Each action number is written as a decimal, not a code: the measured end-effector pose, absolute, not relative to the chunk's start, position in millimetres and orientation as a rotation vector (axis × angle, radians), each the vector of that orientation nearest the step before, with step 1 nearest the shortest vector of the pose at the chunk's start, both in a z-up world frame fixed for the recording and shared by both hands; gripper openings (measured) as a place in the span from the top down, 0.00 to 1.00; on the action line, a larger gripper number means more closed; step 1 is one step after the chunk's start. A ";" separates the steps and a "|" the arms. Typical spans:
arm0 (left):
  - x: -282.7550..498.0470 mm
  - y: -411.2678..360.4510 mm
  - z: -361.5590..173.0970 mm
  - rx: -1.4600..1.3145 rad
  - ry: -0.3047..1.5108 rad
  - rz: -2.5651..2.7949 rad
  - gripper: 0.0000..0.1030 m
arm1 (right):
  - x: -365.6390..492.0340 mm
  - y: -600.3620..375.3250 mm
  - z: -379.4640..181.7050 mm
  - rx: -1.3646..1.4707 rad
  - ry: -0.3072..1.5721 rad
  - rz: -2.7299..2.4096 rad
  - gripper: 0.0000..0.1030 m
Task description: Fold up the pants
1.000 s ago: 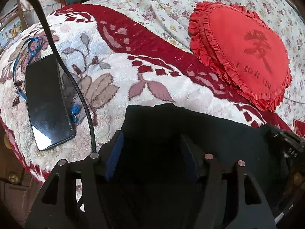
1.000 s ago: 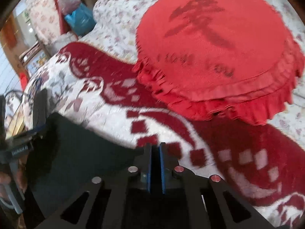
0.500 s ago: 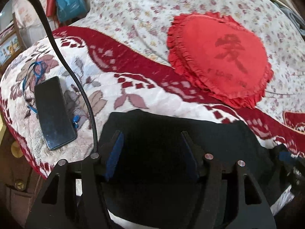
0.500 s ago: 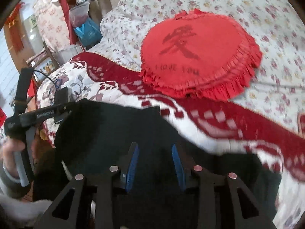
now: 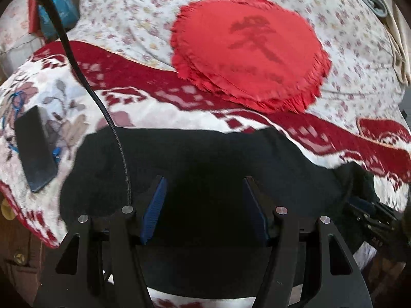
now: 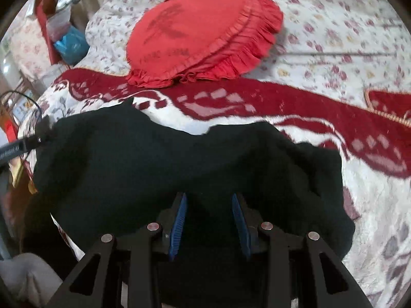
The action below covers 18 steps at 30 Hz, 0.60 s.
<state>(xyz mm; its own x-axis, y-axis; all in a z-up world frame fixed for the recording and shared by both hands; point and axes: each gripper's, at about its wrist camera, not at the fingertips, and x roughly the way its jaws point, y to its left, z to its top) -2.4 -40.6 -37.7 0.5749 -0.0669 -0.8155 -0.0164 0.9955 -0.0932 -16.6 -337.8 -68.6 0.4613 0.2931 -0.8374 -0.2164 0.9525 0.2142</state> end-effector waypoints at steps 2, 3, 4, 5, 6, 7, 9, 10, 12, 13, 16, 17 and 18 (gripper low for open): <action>-1.6 -49.5 -41.2 -0.084 0.966 -0.045 0.41 | -15.9 -342.1 -65.8 0.102 1.042 0.319 0.66; -1.2 -55.6 -43.2 -0.078 0.976 -0.057 0.41 | -16.8 -342.7 -63.7 0.102 1.041 0.315 0.66; -0.9 -60.2 -44.3 -0.077 0.980 -0.069 0.41 | -18.1 -344.6 -60.9 0.103 1.038 0.313 0.65; -0.7 -63.7 -44.9 -0.074 0.982 -0.079 0.41 | -20.3 -345.8 -57.9 0.106 1.032 0.315 0.65; -0.6 -67.4 -45.6 -0.069 0.981 -0.086 0.41 | -22.4 -345.8 -56.0 0.109 1.027 0.316 0.64; 0.1 -70.3 -46.1 -0.068 0.982 -0.091 0.41 | -23.6 -348.4 -53.7 0.114 1.023 0.316 0.63; 2.3 -75.7 -49.3 -0.074 0.995 -0.109 0.41 | -27.5 -355.8 -50.4 0.129 1.021 0.311 0.62; 3.5 -76.9 -50.8 -0.077 1.002 -0.114 0.41 | -29.2 -357.7 -49.4 0.135 1.020 0.307 0.62; 6.0 -79.9 -55.7 -0.085 1.018 -0.122 0.41 | -33.5 -364.9 -45.3 0.148 1.011 0.301 0.62; 6.9 -80.9 -57.5 -0.086 1.024 -0.124 0.41 | -35.7 -366.6 -43.9 0.150 1.007 0.297 0.62; 6.5 -83.1 -60.1 -0.088 1.028 -0.127 0.41 | -42.3 -376.3 -38.9 0.158 1.000 0.285 0.61; 6.7 -83.4 -60.1 -0.089 1.026 -0.129 0.41 | -44.6 -380.1 -37.9 0.162 1.000 0.280 0.61; 6.6 -84.4 -59.4 -0.089 1.022 -0.132 0.41 | -47.3 -384.0 -37.2 0.167 1.002 0.272 0.61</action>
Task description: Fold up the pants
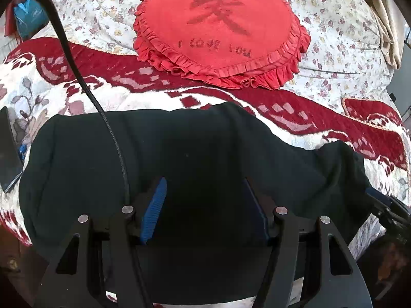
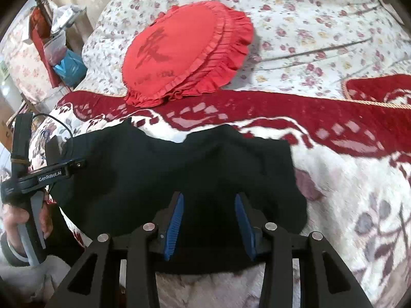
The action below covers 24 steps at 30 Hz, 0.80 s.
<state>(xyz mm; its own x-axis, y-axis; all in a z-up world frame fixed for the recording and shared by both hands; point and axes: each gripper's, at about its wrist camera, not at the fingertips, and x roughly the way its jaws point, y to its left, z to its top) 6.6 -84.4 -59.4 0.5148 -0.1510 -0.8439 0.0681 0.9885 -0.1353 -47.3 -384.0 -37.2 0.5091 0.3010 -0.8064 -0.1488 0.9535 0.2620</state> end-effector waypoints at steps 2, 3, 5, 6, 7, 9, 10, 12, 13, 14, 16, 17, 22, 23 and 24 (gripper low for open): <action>7.6 -86.8 -59.1 -0.075 1.021 -0.141 0.41 | -51.4 -390.0 -37.2 0.175 1.009 0.265 0.58; 7.5 -88.7 -58.7 -0.067 1.021 -0.147 0.41 | -53.9 -392.5 -37.8 0.175 1.013 0.258 0.58; 7.3 -93.0 -58.3 -0.053 1.022 -0.163 0.41 | -57.8 -397.6 -39.3 0.176 1.020 0.250 0.58; 7.5 -96.1 -57.5 -0.052 1.025 -0.182 0.41 | -60.8 -400.9 -40.3 0.183 1.024 0.247 0.58; 8.6 -98.9 -56.9 -0.053 1.031 -0.201 0.41 | -63.3 -403.4 -41.2 0.190 1.027 0.246 0.58; 13.0 -106.1 -54.5 -0.066 1.045 -0.235 0.41 | -68.3 -409.6 -42.1 0.209 1.027 0.244 0.58; 14.2 -108.7 -53.2 -0.069 1.046 -0.240 0.41 | -69.6 -411.3 -42.5 0.219 1.028 0.243 0.58; 18.3 -119.6 -49.3 -0.061 1.049 -0.262 0.41 | -70.8 -416.4 -43.8 0.231 1.035 0.233 0.58; 19.5 -124.4 -47.8 -0.053 1.049 -0.271 0.41 | -70.8 -417.4 -43.6 0.229 1.036 0.226 0.58; 20.4 -132.8 -45.2 -0.040 1.046 -0.288 0.41 | -71.6 -419.0 -43.7 0.229 1.038 0.218 0.58; 21.5 -145.5 -42.5 -0.023 1.045 -0.320 0.41 | -72.4 -423.8 -42.9 0.228 1.036 0.207 0.57; 22.4 -154.5 -41.4 -0.012 1.049 -0.348 0.41 | -72.8 -425.8 -43.1 0.228 1.039 0.203 0.57; 30.5 -195.2 -37.8 0.021 1.058 -0.464 0.41 | -80.9 -431.2 -52.3 0.261 1.080 0.213 0.56; 32.4 -203.7 -37.8 0.029 1.060 -0.483 0.41 | -83.6 -431.5 -55.4 0.275 1.086 0.217 0.56; 33.9 -211.2 -38.0 0.034 1.062 -0.503 0.41 | -85.8 -431.5 -58.4 0.292 1.092 0.221 0.55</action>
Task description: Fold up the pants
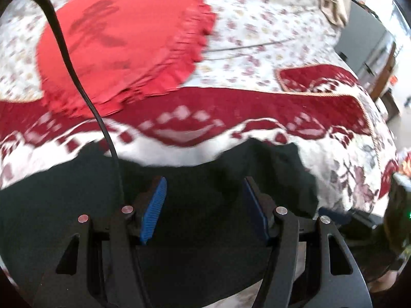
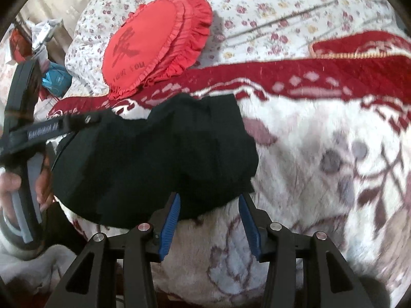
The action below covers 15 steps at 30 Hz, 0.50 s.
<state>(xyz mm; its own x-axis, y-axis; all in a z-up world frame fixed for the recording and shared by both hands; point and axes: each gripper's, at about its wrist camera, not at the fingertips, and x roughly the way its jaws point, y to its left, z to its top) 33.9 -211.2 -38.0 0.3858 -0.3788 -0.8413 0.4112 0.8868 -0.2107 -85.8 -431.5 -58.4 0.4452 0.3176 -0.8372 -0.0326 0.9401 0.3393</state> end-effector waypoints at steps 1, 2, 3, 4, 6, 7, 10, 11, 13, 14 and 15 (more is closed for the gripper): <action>35.6 -219.1 -38.7 0.039 1.065 -0.526 0.41 | -88.0 -432.3 -63.1 0.320 1.099 0.230 0.55; 38.5 -230.7 -41.0 0.048 1.076 -0.557 0.41 | -89.3 -432.7 -67.2 0.340 1.107 0.237 0.55; 41.0 -240.0 -43.7 0.059 1.091 -0.578 0.41 | -89.6 -431.5 -69.5 0.347 1.114 0.238 0.55; 43.5 -248.7 -46.6 0.070 1.104 -0.597 0.41 | -89.8 -429.8 -71.3 0.345 1.118 0.238 0.55; 48.7 -262.8 -52.2 0.082 1.120 -0.621 0.41 | -88.5 -428.6 -71.5 0.356 1.107 0.240 0.54; 51.5 -268.7 -54.7 0.088 1.131 -0.629 0.41 | -88.1 -429.0 -72.1 0.374 1.100 0.238 0.52; 57.6 -284.8 -59.9 0.094 1.145 -0.662 0.41 | -87.2 -430.4 -78.2 0.432 1.084 0.217 0.48; 59.1 -290.1 -61.5 0.096 1.150 -0.678 0.41 | -87.0 -430.4 -79.3 0.446 1.075 0.209 0.46; 60.7 -302.1 -67.1 0.111 1.162 -0.704 0.41 | -87.4 -430.9 -80.8 0.480 1.055 0.196 0.39; 61.7 -308.0 -71.5 0.124 1.169 -0.707 0.41 | -87.7 -430.5 -82.6 0.509 1.034 0.190 0.34; 63.1 -313.3 -77.4 0.135 1.180 -0.706 0.41 | -88.2 -429.3 -83.8 0.527 1.011 0.184 0.31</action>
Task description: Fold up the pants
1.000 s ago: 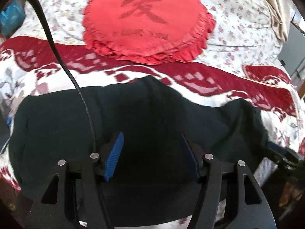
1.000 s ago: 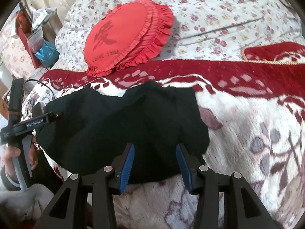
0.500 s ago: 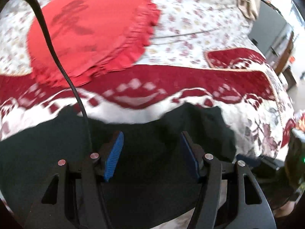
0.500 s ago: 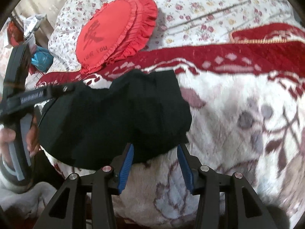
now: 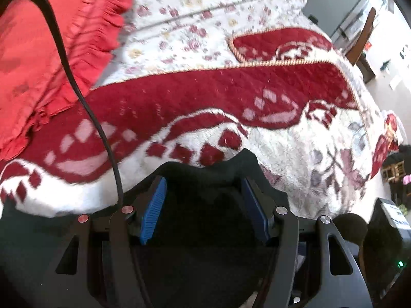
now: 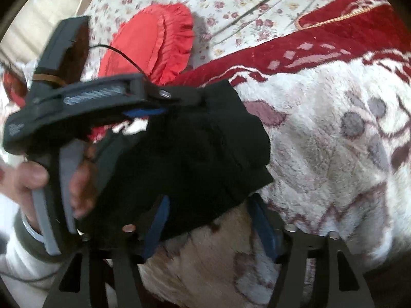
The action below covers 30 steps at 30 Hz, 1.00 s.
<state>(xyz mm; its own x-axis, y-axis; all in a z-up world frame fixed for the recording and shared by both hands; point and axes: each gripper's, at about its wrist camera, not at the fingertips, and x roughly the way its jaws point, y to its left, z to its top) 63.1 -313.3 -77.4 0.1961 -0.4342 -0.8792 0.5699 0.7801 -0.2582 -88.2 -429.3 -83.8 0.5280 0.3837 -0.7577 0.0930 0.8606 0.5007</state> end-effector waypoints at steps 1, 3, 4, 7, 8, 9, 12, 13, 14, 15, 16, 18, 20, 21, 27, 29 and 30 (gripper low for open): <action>64.6 -315.4 -81.7 0.134 1.186 -0.703 0.41 | -89.7 -427.6 -85.1 0.540 0.991 0.177 0.26; 67.4 -315.6 -86.8 0.106 1.178 -0.701 0.41 | -90.5 -424.1 -87.6 0.573 0.930 0.163 0.23; 67.8 -315.0 -87.1 0.093 1.176 -0.703 0.41 | -89.2 -422.6 -87.1 0.572 0.918 0.158 0.23; 68.7 -309.6 -83.8 0.058 1.182 -0.702 0.41 | -83.8 -422.6 -85.7 0.543 0.899 0.134 0.58; 68.5 -305.1 -80.9 0.045 1.182 -0.700 0.41 | -80.3 -425.3 -86.0 0.550 0.898 0.131 0.78; 68.7 -298.3 -76.4 0.029 1.178 -0.690 0.41 | -76.4 -428.9 -87.5 0.587 0.899 0.162 0.84; 69.4 -266.5 -57.0 -0.019 1.145 -0.641 0.41 | -73.0 -428.5 -78.4 0.597 0.885 0.194 0.85; 68.9 -253.5 -49.5 -0.030 1.129 -0.622 0.41 | -73.7 -423.4 -70.4 0.564 0.872 0.205 0.85; 68.3 -243.9 -44.3 -0.036 1.115 -0.607 0.41 | -73.1 -417.0 -61.2 0.536 0.859 0.222 0.85; 68.3 -225.6 -35.6 -0.048 1.095 -0.576 0.41 | -71.0 -407.1 -47.5 0.501 0.840 0.252 0.85; 68.5 -211.1 -29.7 -0.063 1.085 -0.549 0.41 | -69.0 -400.6 -40.1 0.476 0.829 0.268 0.85; 66.9 -171.5 -15.3 -0.114 1.054 -0.495 0.41 | -63.8 -374.8 -17.9 0.396 0.798 0.333 0.85; 63.5 -136.6 -5.5 -0.149 1.030 -0.442 0.41 | -58.4 -348.4 -8.2 0.364 0.792 0.425 0.85; 60.2 -112.5 -0.6 -0.173 1.016 -0.396 0.41 | -55.5 -336.6 -7.5 0.350 0.798 0.454 0.85; 39.9 -41.1 -8.2 -0.247 1.027 -0.256 0.41 | -30.5 -238.3 -62.2 0.321 1.075 0.698 0.58; 32.2 -31.8 -13.2 -0.246 1.036 -0.245 0.41 | -36.5 -237.4 -63.1 0.329 1.099 0.737 0.56; 27.7 -29.9 -16.3 -0.246 1.041 -0.244 0.41 | -43.0 -243.5 -55.4 0.303 1.069 0.734 0.56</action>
